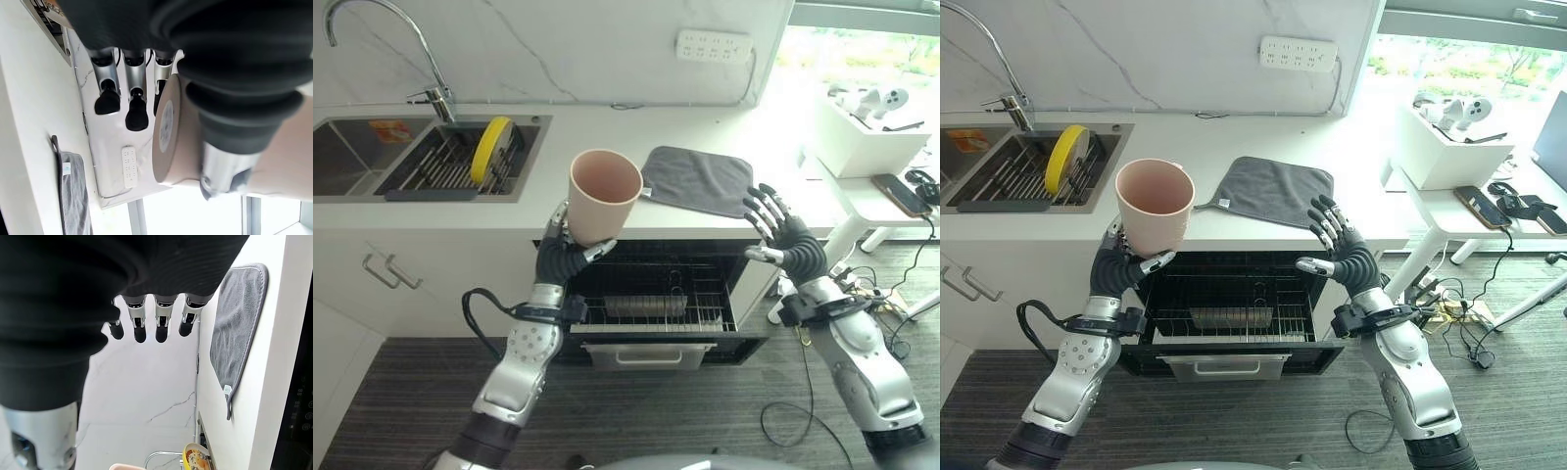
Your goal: Place the dishes in the dishwasher.
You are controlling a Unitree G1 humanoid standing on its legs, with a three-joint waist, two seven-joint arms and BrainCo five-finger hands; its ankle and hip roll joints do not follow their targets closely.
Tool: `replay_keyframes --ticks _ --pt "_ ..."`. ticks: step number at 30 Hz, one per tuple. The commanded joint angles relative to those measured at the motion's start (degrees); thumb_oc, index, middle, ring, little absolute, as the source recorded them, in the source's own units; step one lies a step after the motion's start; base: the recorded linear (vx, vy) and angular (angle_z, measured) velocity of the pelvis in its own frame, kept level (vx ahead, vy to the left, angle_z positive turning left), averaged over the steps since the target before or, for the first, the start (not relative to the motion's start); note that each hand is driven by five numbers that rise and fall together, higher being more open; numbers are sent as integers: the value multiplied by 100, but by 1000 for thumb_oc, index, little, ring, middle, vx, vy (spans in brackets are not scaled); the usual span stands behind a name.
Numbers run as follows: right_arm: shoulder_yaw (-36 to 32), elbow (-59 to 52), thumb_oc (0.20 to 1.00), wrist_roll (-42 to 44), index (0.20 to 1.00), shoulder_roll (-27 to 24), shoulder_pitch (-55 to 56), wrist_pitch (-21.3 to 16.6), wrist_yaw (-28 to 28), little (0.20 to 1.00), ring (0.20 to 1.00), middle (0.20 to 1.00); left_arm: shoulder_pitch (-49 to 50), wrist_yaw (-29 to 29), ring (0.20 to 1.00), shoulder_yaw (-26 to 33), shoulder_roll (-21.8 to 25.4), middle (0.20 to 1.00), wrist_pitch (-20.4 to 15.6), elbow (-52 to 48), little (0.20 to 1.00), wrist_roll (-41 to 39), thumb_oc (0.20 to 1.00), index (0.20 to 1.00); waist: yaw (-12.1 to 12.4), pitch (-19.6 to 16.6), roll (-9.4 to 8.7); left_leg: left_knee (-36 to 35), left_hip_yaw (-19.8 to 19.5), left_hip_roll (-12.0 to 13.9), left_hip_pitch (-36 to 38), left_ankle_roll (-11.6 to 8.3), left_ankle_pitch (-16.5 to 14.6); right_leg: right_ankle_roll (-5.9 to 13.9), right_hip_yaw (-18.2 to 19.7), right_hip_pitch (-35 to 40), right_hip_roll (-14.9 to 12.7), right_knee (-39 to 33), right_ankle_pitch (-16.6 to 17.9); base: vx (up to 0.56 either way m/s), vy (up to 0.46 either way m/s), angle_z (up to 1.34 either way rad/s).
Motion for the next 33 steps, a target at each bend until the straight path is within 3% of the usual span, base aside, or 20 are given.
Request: replay_keyframes --ticks 1,13,33 --pt "-39 -194 1000 69 1000 -7 -694 -268 -33 1000 1000 1000 -842 415 200 -69 19 200 -251 221 200 478 200 200 85 -50 148 -9 23 868 432 -308 -342 249 -90 -44 -411 -5 -170 0 0 0" --pt "473 -95 1000 -16 1000 197 -1574 358 -217 1000 1000 1000 -1167 926 200 -473 -140 200 15 653 200 771 200 200 169 -114 115 -9 44 897 558 -320 -374 227 -137 53 -435 -5 -176 0 0 0" --pt "1026 56 1000 -3 1000 791 -2486 665 -861 1000 1000 1000 -1614 2697 200 -952 -536 200 343 997 200 1400 200 200 277 -166 78 -9 -2 902 639 -321 -414 188 -280 200 -433 -5 -220 -1 -8 2"
